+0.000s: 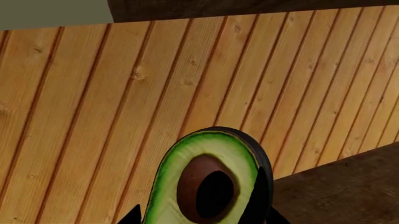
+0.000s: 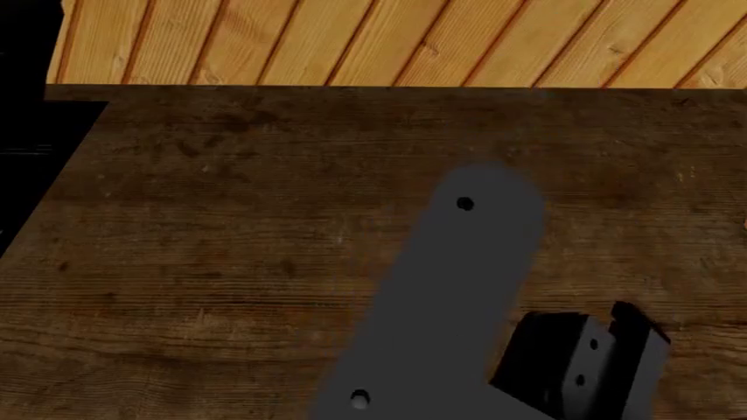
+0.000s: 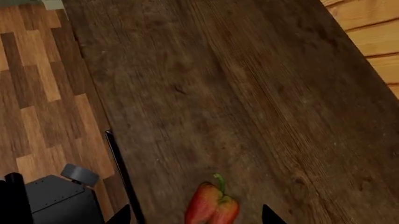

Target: Place the avocado, onion, tomato and bell pepper on the cutting board.

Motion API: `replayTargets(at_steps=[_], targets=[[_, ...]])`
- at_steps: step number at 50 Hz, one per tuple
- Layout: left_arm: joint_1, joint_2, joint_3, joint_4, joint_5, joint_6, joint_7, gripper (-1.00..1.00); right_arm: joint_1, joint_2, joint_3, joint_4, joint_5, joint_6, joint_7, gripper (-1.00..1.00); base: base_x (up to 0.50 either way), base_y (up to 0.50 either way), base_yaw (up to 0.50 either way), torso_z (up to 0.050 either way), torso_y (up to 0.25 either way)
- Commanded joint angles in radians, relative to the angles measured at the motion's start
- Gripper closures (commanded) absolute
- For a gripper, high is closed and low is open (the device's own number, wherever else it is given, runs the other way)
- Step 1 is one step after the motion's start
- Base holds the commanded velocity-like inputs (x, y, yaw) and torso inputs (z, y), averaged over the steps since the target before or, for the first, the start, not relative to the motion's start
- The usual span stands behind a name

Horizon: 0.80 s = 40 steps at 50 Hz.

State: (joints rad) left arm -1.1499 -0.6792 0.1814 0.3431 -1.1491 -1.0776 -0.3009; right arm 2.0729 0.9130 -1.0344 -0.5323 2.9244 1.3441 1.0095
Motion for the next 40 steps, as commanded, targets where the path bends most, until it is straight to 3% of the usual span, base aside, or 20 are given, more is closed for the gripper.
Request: replayTargets(at_steps=[1, 15, 40], targets=[[-0.003, 0.002, 0.002, -0.008, -0.018, 0.011, -0.013, 1.0, 0.076, 0.014, -0.091, -0.016, 0.067, 0.017, 0.035, -1.0, 0.0, 0.0, 0.0, 0.0, 0.0], [-0.003, 0.005, 0.012, -0.005, -0.017, 0.015, -0.011, 1.0, -0.024, 0.108, -0.049, -0.003, -0.045, 0.075, 0.017, -1.0, 0.0, 0.0, 0.0, 0.0, 0.001], [0.018, 0.001, 0.033, -0.009, 0.009, 0.039, 0.003, 1.0, -0.289, 0.144, 0.127, -0.026, -0.268, 0.063, -0.115, -1.0, 0.0, 0.0, 0.0, 0.0, 0.001]])
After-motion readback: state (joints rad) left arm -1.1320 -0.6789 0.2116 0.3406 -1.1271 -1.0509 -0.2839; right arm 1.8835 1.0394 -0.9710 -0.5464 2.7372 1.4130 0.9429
